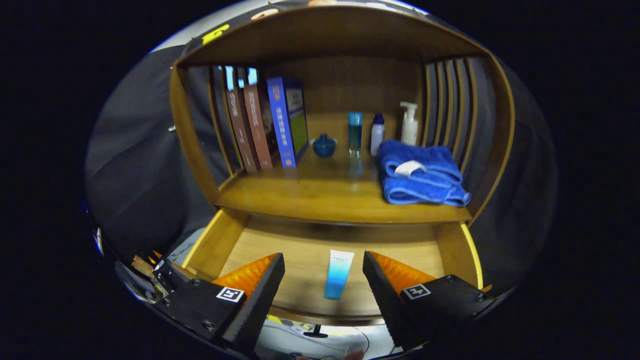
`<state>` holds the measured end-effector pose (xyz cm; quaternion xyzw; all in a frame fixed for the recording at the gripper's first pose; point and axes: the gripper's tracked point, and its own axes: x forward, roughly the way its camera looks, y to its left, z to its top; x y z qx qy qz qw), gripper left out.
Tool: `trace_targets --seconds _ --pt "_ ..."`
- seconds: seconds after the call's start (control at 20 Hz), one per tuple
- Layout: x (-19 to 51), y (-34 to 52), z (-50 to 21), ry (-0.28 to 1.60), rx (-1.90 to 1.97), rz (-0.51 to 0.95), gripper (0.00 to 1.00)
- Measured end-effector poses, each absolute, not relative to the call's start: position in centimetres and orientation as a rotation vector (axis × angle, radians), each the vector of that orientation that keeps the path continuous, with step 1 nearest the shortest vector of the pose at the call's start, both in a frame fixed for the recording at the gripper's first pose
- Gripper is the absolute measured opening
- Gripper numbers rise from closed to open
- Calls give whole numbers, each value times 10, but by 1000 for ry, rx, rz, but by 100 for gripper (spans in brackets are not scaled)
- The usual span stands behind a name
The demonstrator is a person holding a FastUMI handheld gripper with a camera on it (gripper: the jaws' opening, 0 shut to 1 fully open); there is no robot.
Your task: Pull open the drawer, take out the items inside it, and place them on the countertop above the cabinet.
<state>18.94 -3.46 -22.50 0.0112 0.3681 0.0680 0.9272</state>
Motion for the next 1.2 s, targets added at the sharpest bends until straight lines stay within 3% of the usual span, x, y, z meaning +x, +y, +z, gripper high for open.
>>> trace_targets --seconds 0.6,0.95,1.1,1.15,1.2 --pt "216 -39 -333 1151 -46 78 98" --pt "198 -51 -385 1351 -95 -6 88" --pt "201 -51 -391 1362 -49 -19 65" --pt "200 -51 -381 1365 -43 -14 47" --pt "201 -53 -383 1352 -50 -2 42"
